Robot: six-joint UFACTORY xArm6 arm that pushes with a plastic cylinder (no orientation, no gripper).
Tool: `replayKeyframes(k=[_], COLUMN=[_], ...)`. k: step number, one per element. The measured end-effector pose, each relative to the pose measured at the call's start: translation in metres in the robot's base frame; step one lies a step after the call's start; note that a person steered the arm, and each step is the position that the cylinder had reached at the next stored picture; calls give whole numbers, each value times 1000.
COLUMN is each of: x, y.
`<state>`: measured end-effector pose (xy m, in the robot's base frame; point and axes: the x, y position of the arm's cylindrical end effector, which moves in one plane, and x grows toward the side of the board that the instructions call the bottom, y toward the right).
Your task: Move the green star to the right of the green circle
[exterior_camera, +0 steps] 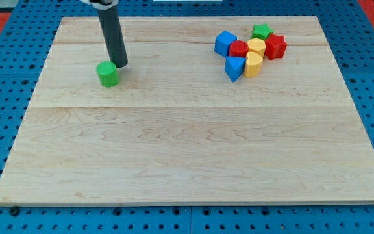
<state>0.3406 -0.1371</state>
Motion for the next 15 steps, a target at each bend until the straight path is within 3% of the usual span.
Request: replayKeyframes(k=[1,3,6,7,8,10,11,12,13,14,15], x=[15,27,34,-29,-84,-81,-94,-91,-78,-80,-26], y=[24,-29,380,410,386,207,191,90,77,114,58])
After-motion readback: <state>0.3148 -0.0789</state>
